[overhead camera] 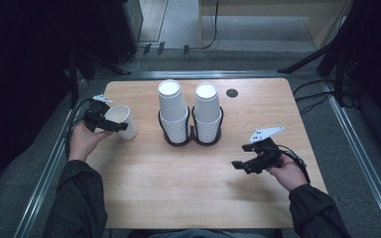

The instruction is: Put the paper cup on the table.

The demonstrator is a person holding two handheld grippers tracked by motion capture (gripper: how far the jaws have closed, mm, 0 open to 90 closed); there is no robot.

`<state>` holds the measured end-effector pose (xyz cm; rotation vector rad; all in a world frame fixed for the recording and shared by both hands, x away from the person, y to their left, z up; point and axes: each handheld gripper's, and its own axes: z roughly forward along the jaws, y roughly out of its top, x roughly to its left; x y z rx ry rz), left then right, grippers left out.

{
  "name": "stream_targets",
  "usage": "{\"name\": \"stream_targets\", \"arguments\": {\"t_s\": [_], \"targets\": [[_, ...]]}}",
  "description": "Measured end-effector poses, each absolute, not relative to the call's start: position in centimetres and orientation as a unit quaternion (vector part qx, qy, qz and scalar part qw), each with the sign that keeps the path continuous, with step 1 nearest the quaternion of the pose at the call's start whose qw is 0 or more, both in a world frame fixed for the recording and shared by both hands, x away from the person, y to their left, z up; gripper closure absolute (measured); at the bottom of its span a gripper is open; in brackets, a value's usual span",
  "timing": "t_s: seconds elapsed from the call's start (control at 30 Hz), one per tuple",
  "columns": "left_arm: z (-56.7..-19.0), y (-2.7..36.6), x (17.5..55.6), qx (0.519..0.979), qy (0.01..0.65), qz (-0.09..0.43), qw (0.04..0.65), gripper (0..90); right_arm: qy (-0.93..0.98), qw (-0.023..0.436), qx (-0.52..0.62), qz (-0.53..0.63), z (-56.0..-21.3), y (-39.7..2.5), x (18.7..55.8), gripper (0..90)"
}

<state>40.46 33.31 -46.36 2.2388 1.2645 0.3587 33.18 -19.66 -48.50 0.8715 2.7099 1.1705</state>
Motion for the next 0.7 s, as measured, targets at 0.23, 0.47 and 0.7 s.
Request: {"name": "stream_targets", "arguments": {"t_s": [0.23, 0.47, 0.7], "targets": [[-46.50, 33.28, 40.34, 0.831, 0.468, 0.137, 0.269, 11.4, 0.881, 0.031, 0.282, 0.379, -48.49, -19.54, 33.31, 21.7], [-46.65, 33.34, 40.22, 0.831, 0.462, 0.127, 0.283, 9.8, 0.882, 0.029, 0.279, 0.377, -48.41, -19.57, 33.28, 21.6], [-46.73, 33.49, 40.26, 0.829, 0.464, 0.121, 0.288, 4.5, 0.882, 0.030, 0.281, 0.376, -48.38, -19.66, 33.30, 21.7]]}}
